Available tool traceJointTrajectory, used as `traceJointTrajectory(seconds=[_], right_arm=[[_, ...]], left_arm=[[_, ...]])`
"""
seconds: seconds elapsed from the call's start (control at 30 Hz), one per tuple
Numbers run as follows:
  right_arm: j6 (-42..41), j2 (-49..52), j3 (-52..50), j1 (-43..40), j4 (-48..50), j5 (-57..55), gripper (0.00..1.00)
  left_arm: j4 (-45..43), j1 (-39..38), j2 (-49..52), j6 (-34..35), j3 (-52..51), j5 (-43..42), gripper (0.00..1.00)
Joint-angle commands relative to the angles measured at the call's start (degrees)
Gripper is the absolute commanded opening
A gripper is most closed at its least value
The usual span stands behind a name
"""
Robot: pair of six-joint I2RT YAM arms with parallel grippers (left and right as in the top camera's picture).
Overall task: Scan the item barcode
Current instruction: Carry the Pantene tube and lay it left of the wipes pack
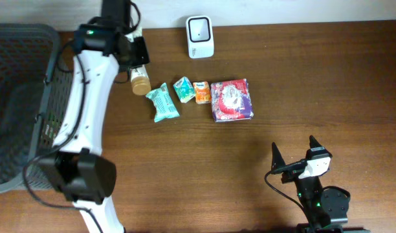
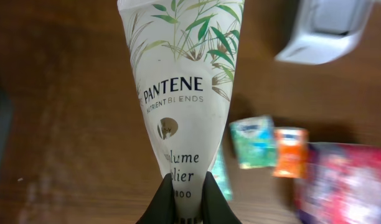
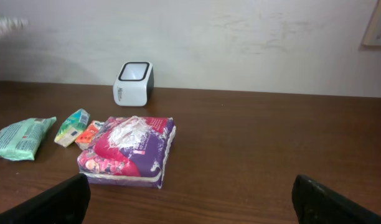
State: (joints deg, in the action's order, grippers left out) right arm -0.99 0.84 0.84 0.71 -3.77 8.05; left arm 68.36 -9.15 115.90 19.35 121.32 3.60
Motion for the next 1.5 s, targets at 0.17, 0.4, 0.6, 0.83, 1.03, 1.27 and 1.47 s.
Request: traceJointTrajectory(seconds=[0.17, 0.4, 0.6, 0.83, 1.03, 1.27, 1.47], right_arm=[[0.3, -0.4, -0.5, -0.3, 0.0, 0.3, 0.99], [0.3, -0.4, -0.5, -0.3, 0.0, 0.3, 0.99], [0.3, -0.4, -0.5, -0.3, 0.0, 0.3, 0.99], [0.3, -0.4, -0.5, -0.3, 0.0, 0.3, 0.99], [0.3, -0.4, -0.5, -0.3, 0.0, 0.3, 0.99], [0.3, -0.4, -0.5, -0.3, 0.0, 0.3, 0.99], [0.3, -0.4, -0.5, -0.3, 0.0, 0.3, 0.99]], left_arm=[[3.3, -0.5, 11.3, 0.3, 0.5, 9.3, 0.0], [5.4, -0.6, 15.3, 0.3, 0.5, 7.1, 0.0], [2.8, -0.6, 18.0, -7.3, 0.5, 2.0, 0.0], [3.1, -0.8, 19.7, -8.9, 0.5, 1.4, 0.0], [2.6, -1.3, 19.7, -9.0, 1.6, -2.3, 0.08], [10.7, -1.0, 19.7, -9.0, 14.9, -2.4, 0.63], [20.3, -0.8, 19.5, -9.0, 38.4, -2.4, 0.7]])
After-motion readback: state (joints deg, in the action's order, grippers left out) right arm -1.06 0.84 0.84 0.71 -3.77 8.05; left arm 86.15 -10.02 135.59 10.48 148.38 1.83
